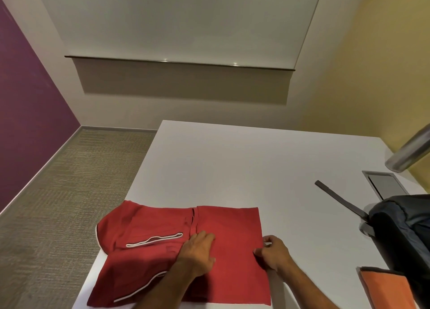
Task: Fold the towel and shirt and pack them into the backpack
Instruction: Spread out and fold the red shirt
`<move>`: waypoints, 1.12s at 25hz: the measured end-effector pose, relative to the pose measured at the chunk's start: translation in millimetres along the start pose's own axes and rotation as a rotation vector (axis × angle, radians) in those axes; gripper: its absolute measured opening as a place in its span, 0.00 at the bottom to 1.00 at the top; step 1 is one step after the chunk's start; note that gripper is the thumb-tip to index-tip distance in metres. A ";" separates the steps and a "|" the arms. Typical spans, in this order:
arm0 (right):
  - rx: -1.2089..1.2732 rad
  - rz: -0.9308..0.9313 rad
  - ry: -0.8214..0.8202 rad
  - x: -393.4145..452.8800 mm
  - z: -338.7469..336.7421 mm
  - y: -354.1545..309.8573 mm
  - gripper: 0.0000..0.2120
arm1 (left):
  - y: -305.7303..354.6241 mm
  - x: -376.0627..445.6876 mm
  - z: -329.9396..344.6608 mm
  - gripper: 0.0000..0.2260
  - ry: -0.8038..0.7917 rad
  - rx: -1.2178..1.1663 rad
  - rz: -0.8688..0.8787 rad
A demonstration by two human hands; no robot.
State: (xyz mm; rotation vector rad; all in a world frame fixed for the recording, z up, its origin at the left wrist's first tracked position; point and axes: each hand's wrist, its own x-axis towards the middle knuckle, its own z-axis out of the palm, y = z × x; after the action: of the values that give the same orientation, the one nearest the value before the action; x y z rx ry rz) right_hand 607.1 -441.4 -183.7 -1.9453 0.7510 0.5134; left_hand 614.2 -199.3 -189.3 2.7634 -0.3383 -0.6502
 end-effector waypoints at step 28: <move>0.318 -0.045 -0.335 -68.9 66.3 -83.0 0.13 | -157.6 -68.6 -140.0 0.29 0.224 -1.101 -0.394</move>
State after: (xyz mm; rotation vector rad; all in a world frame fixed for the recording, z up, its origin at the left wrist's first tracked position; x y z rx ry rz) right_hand 611.9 -333.0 -118.4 -1.5289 0.5353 0.6317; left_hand 644.8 -2.2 -92.6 1.7847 0.4957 -0.4020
